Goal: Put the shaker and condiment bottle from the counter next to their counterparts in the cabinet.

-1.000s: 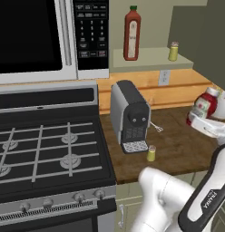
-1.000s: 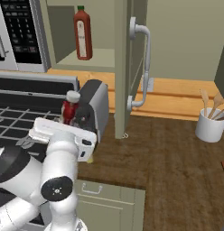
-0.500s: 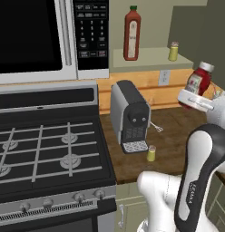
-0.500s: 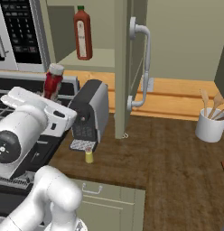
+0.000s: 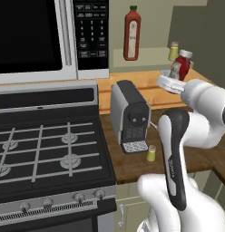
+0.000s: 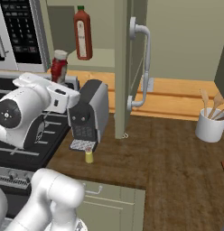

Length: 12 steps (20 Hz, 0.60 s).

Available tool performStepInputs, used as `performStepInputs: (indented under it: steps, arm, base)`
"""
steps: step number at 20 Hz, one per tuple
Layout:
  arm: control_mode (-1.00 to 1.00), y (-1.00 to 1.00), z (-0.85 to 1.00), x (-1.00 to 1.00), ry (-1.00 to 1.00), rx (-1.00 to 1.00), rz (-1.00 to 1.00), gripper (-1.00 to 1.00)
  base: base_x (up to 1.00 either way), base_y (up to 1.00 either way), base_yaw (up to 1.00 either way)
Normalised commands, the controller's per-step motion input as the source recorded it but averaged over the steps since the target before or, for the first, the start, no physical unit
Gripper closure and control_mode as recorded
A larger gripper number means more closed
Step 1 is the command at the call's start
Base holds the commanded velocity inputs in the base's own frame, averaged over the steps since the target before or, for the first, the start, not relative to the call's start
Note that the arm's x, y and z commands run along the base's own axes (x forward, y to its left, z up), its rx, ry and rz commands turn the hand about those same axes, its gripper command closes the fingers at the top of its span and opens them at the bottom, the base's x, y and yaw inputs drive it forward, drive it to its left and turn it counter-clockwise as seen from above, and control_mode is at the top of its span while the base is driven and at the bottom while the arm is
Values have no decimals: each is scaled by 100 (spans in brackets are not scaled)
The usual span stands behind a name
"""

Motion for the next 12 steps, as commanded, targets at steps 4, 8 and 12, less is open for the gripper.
performStepInputs:
  steps: [4, 8, 12]
  arm:
    - [-100, 8, 32, 3, -7, -14, 15, 100]
    - [-100, -3, 62, 16, -1, -9, 2, 100]
    - [-100, 12, 33, 38, 8, -9, -9, 100]
  base:
    - [0, 0, 0]
    - [0, 0, 0]
    - [0, 0, 0]
